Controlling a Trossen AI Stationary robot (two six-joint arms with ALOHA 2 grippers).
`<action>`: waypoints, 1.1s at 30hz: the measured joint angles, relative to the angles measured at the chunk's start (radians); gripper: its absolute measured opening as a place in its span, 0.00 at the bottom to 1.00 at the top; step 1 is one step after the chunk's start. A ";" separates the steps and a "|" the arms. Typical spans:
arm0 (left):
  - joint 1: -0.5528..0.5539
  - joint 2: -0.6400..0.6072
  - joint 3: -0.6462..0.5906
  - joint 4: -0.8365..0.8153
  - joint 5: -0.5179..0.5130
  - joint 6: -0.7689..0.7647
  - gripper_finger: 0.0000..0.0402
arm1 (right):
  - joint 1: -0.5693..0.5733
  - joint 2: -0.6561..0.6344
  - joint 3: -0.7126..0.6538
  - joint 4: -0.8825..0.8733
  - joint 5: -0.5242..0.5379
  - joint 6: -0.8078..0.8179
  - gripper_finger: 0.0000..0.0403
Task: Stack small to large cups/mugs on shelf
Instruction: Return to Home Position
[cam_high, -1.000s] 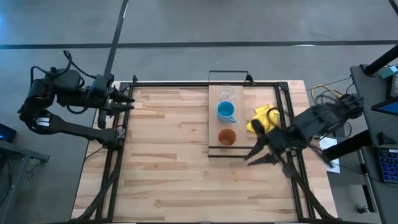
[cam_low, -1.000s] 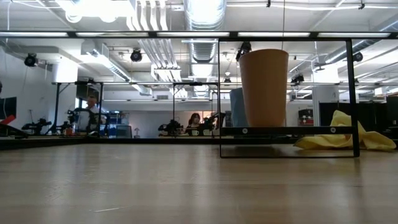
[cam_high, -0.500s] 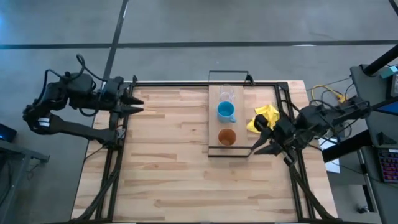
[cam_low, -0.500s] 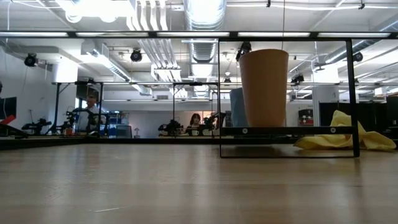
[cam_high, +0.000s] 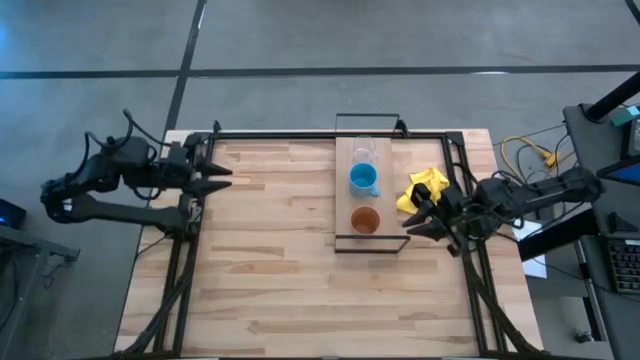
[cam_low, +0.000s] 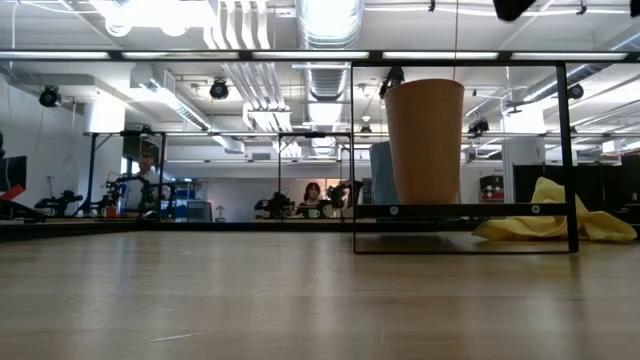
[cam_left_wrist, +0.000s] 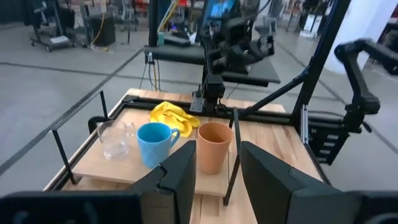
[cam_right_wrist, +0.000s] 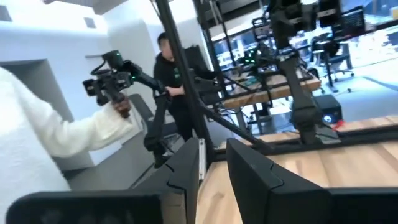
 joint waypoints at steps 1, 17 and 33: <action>0.000 -0.025 -0.034 0.021 0.000 -0.003 0.28 | -0.011 -0.009 -0.023 0.014 0.000 0.002 0.19; 0.000 -0.380 -0.485 0.394 -0.002 -0.088 0.28 | -0.145 -0.088 -0.352 0.331 0.000 0.146 0.18; 0.000 -0.588 -0.653 0.366 -0.035 -0.111 0.28 | -0.172 -0.088 -0.471 0.461 0.031 0.127 0.18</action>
